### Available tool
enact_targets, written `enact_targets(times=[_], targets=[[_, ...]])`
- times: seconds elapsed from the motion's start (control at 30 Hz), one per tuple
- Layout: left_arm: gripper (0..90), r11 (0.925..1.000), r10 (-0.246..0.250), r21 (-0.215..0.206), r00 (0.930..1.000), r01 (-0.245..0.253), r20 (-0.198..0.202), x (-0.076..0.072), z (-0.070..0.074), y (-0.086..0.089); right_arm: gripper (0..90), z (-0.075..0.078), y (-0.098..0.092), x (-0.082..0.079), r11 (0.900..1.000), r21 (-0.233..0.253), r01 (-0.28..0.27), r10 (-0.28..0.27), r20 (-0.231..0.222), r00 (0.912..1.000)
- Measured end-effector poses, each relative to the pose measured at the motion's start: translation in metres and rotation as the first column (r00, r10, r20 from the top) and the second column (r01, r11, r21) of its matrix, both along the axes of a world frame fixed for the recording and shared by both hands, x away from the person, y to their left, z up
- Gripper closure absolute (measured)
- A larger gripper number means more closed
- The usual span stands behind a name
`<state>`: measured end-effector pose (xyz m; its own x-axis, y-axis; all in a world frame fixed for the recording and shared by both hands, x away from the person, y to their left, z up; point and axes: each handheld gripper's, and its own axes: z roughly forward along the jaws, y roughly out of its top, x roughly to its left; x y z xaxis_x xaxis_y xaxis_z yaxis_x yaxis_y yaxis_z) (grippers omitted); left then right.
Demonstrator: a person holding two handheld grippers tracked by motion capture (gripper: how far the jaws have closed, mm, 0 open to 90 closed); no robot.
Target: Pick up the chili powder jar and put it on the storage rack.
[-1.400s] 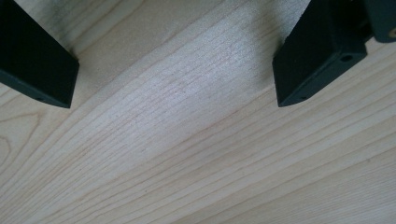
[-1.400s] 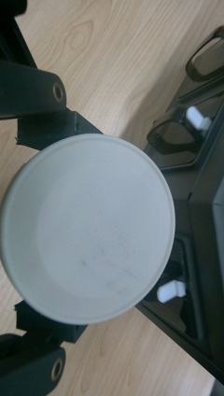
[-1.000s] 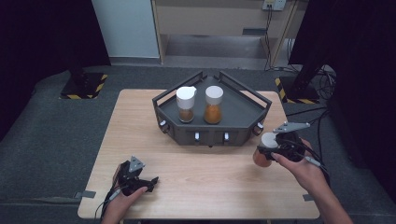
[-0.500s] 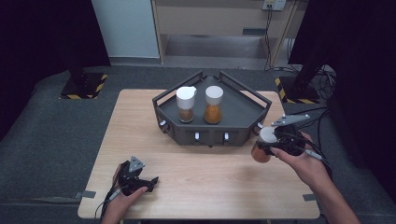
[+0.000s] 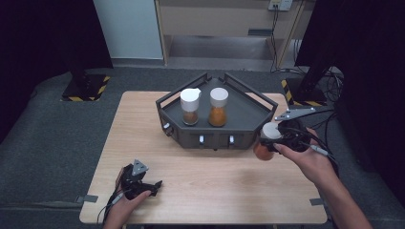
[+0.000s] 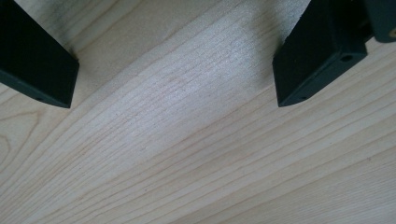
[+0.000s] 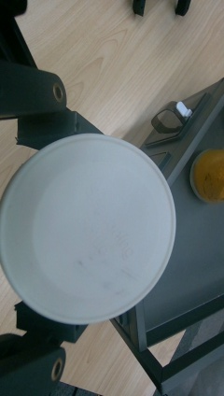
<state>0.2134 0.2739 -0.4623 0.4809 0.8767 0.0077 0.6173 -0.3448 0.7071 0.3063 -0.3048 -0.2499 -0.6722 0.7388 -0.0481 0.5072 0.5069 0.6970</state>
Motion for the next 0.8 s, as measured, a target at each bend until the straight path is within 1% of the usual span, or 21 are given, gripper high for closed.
enact_targets(times=[0.1,0.3,0.43,0.53,0.7,0.8], targets=[[0.0,1.0000,0.000,0.000,1.0000,0.000,0.000,0.000,0.000,0.000,34.0,0.001,0.004,0.002,1.000,-0.003,-0.005,0.005,-0.004,1.0000],[0.0,1.0000,0.000,0.000,1.0000,0.000,0.000,0.000,0.000,0.000,34.0,0.006,0.010,0.008,1.000,0.005,-0.004,0.004,-0.003,1.0000],[0.0,1.0000,0.000,0.000,1.0000,0.000,0.000,0.000,0.000,0.000,34.0,0.012,0.013,0.013,1.000,0.017,-0.001,0.001,0.010,0.9999],[0.0,1.0000,0.001,-0.001,1.0000,-0.001,0.001,0.000,0.000,0.000,34.0,0.019,0.015,0.017,1.000,0.026,-0.002,0.002,0.018,0.9998],[0.0,1.0000,0.000,-0.001,1.0000,0.000,0.001,0.000,0.000,0.000,34.0,0.031,0.020,0.018,1.000,0.014,-0.009,0.008,0.039,0.9992],[0.0,1.0000,0.000,-0.001,1.0000,0.000,0.001,0.000,0.000,0.000,34.0,0.037,0.021,0.018,1.000,0.015,-0.011,0.010,0.045,0.9989]])
